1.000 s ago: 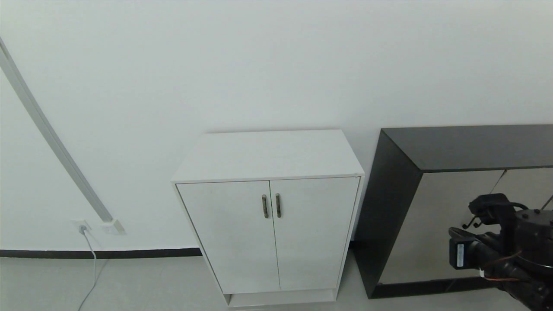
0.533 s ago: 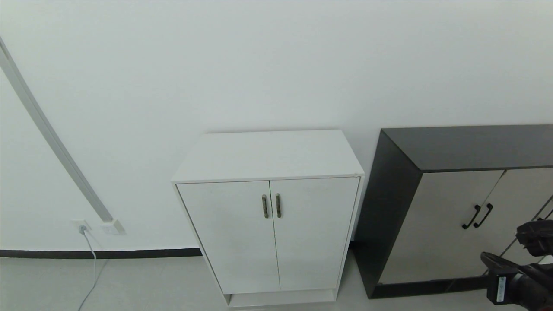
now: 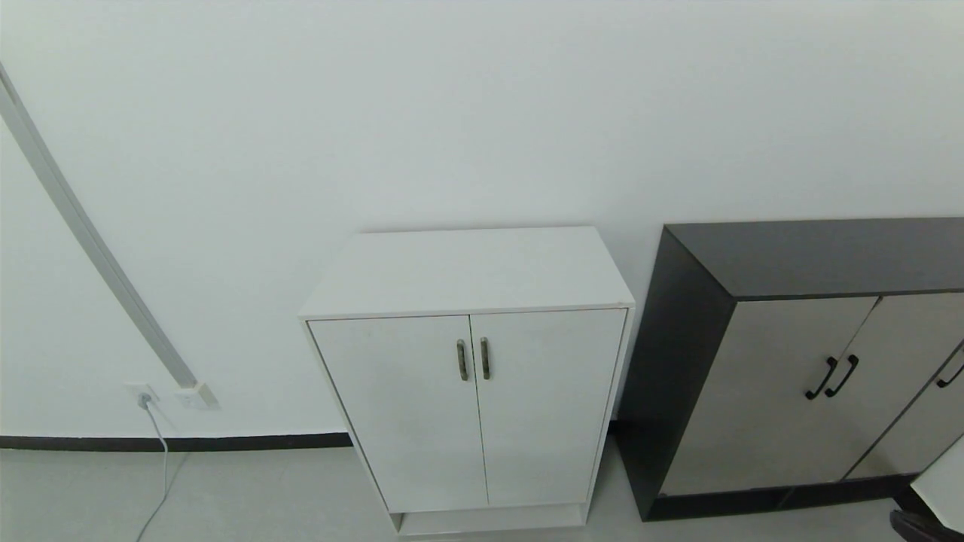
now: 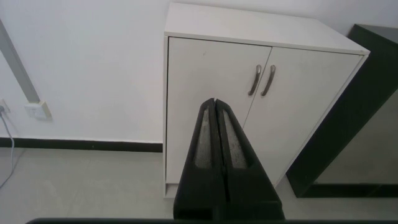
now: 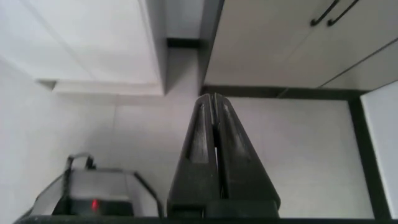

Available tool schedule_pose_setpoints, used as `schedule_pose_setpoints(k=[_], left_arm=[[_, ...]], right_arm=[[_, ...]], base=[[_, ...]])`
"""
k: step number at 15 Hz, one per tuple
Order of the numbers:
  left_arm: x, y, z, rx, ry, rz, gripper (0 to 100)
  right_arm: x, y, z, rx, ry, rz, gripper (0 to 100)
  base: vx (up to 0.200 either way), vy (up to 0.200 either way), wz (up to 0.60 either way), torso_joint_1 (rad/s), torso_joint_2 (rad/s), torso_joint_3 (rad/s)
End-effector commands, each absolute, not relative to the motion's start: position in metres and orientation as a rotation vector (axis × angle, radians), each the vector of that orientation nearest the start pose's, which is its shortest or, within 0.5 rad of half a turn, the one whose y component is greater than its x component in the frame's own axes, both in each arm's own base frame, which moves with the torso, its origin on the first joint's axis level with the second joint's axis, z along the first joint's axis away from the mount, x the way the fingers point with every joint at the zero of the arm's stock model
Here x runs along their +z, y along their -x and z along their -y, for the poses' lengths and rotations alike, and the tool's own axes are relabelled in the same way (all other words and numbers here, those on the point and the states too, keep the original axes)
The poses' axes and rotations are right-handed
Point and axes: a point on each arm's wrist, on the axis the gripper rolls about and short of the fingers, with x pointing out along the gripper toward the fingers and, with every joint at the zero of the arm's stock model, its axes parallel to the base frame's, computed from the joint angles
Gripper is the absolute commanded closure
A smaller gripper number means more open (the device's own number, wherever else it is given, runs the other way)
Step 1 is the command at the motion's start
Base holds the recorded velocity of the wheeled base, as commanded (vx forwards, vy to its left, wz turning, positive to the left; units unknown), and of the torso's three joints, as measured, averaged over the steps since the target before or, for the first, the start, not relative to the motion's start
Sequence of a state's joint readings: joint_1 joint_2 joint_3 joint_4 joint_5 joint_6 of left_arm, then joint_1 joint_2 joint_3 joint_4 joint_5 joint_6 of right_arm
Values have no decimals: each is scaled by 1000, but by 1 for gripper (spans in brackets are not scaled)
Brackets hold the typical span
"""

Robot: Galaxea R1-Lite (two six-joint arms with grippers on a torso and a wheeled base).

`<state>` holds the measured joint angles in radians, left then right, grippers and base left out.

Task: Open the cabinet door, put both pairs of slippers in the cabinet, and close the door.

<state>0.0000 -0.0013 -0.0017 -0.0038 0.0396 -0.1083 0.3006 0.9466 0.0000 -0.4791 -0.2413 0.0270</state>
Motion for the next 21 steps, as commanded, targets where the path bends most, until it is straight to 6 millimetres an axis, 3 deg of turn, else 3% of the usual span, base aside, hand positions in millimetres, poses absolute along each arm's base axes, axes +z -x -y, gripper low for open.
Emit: schedule_pose_setpoints(k=[1, 6, 14, 18, 21], left_arm=[[76, 23, -1, 41, 109, 8, 100], [76, 23, -1, 41, 109, 8, 100], [76, 23, -1, 43, 109, 8, 100], [76, 23, -1, 40, 109, 8, 100], [76, 23, -1, 40, 109, 8, 100]], right_arm=[[100, -50, -11, 115, 70, -387, 100], [78, -14, -4, 267, 55, -481, 100], [78, -6, -3, 385, 118, -368, 100], [78, -3, -3, 547, 139, -336, 100], [78, -7, -3, 304, 104, -386, 100]], base=[[0, 0, 0, 0, 0, 0], [0, 0, 0, 0, 0, 0], [0, 0, 0, 0, 0, 0], [0, 0, 0, 0, 0, 0], [0, 0, 0, 0, 0, 0]])
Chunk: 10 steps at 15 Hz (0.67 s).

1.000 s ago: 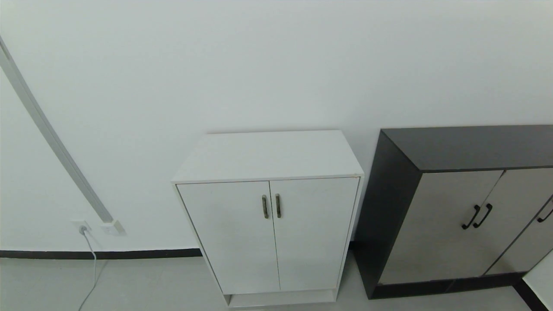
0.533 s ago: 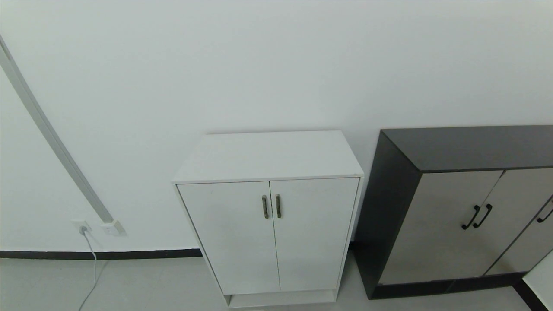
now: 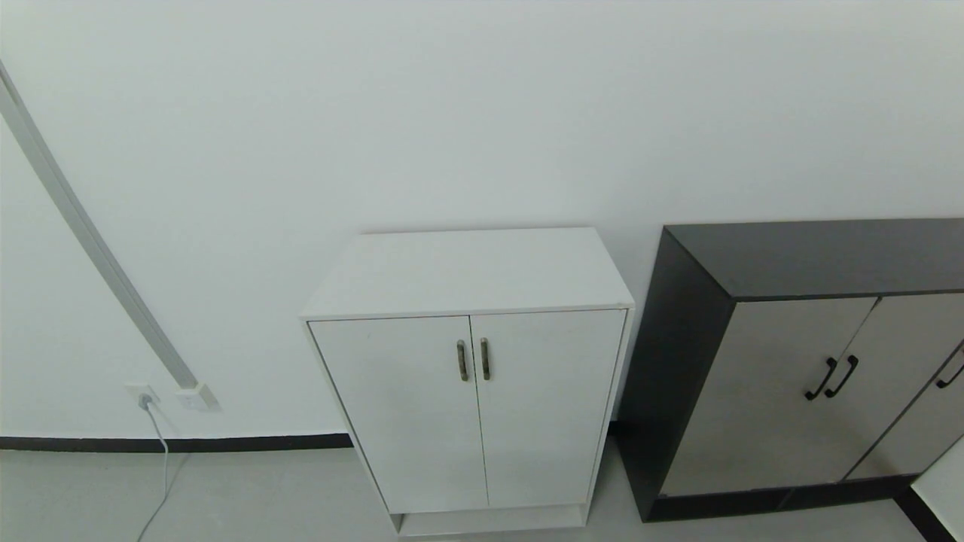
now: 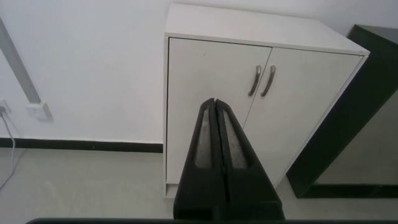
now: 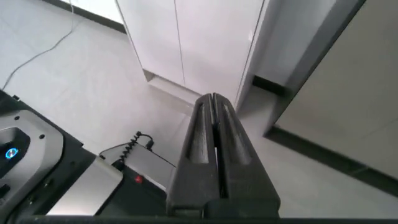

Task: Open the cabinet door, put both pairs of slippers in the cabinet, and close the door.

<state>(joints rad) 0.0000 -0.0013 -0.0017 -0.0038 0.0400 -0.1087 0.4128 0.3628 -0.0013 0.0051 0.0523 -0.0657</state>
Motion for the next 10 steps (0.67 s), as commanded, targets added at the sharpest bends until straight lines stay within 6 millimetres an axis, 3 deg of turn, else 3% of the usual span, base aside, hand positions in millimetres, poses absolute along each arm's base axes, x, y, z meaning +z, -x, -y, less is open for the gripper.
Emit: schedule_pose_setpoints(k=[1, 3, 6, 10], left_arm=[[76, 23, -1, 40, 109, 8, 100], [76, 23, -1, 40, 109, 8, 100], [76, 23, -1, 38, 109, 8, 100], [76, 23, -1, 40, 109, 8, 100]], right_arm=[[78, -6, -2, 249, 91, -379, 100], [79, 2, -1, 120, 58, -265, 100], [77, 16, 0, 101, 55, -88, 100], [76, 20, -1, 71, 39, -42, 100]], base=[[0, 0, 0, 0, 0, 0], [0, 0, 0, 0, 0, 0], [0, 0, 0, 0, 0, 0], [0, 0, 0, 0, 0, 0]])
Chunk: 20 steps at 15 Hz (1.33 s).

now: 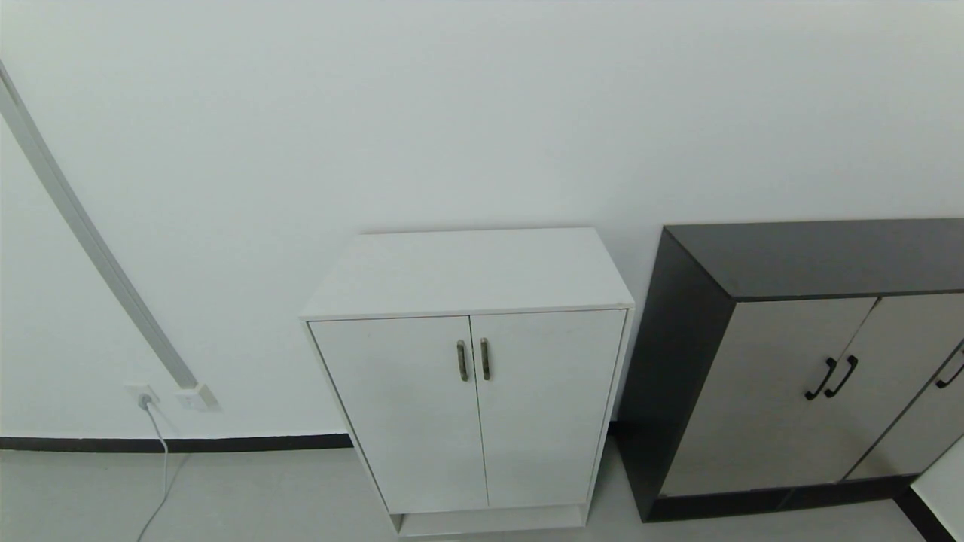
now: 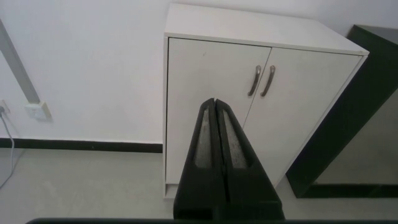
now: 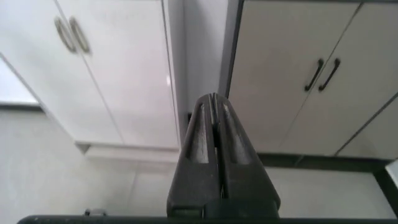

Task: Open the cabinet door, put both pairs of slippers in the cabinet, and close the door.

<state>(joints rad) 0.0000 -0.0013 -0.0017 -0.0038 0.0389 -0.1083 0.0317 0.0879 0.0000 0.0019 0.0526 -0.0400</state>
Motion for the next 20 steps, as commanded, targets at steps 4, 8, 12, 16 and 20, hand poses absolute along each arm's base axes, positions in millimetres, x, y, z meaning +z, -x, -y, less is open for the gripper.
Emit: schedule_pose_setpoints(k=[4, 8, 12, 16, 20], left_arm=[[76, 23, -1, 38, 109, 8, 100], [76, 23, -1, 38, 109, 8, 100], [76, 23, -1, 43, 112, 9, 100], [76, 23, -1, 40, 101, 7, 100], [76, 23, -1, 41, 101, 7, 100]], right_arm=[[75, 23, -2, 71, 63, -5, 100], [75, 23, -2, 77, 17, -2, 100], [76, 23, 0, -12, -49, 6, 100], [76, 23, 0, -11, -41, 6, 100], [76, 23, 0, -11, -28, 5, 100]], base=[[0, 0, 0, 0, 0, 0], [0, 0, 0, 0, 0, 0], [0, 0, 0, 0, 0, 0], [0, 0, 0, 0, 0, 0], [0, 0, 0, 0, 0, 0]])
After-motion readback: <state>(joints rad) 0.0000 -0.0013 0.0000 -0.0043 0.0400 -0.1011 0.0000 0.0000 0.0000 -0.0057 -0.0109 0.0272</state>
